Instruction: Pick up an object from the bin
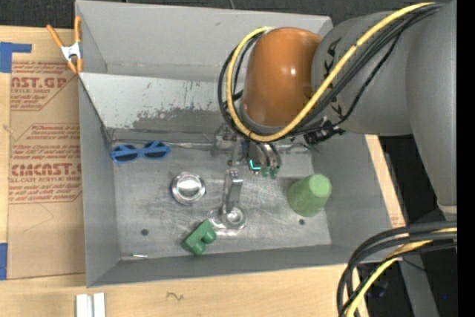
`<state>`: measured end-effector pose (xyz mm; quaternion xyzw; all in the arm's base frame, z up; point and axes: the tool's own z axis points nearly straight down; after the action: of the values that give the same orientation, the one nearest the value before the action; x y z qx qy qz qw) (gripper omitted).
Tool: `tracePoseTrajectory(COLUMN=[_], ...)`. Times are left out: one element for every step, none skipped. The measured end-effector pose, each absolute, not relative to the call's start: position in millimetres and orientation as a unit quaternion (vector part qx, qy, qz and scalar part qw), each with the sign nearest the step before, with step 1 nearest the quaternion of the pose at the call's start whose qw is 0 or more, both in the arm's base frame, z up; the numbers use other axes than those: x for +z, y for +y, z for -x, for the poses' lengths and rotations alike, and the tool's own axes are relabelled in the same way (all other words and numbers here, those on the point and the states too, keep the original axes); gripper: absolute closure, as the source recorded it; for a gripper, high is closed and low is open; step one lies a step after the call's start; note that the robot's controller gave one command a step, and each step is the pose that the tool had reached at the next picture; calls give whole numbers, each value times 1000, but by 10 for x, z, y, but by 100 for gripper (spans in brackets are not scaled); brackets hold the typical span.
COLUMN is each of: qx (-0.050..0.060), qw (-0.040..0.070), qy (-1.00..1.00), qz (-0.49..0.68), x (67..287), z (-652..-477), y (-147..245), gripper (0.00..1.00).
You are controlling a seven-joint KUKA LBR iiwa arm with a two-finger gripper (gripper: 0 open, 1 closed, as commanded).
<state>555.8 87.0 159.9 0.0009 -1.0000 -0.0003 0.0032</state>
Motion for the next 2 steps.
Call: tracePoseTrajectory(qx=[0,0], qw=[-4,4], qy=[-999,-994], qz=[-54,-106], x=[2115,1070], z=[-5833,-5372], y=[888,1024], gripper=[0,0])
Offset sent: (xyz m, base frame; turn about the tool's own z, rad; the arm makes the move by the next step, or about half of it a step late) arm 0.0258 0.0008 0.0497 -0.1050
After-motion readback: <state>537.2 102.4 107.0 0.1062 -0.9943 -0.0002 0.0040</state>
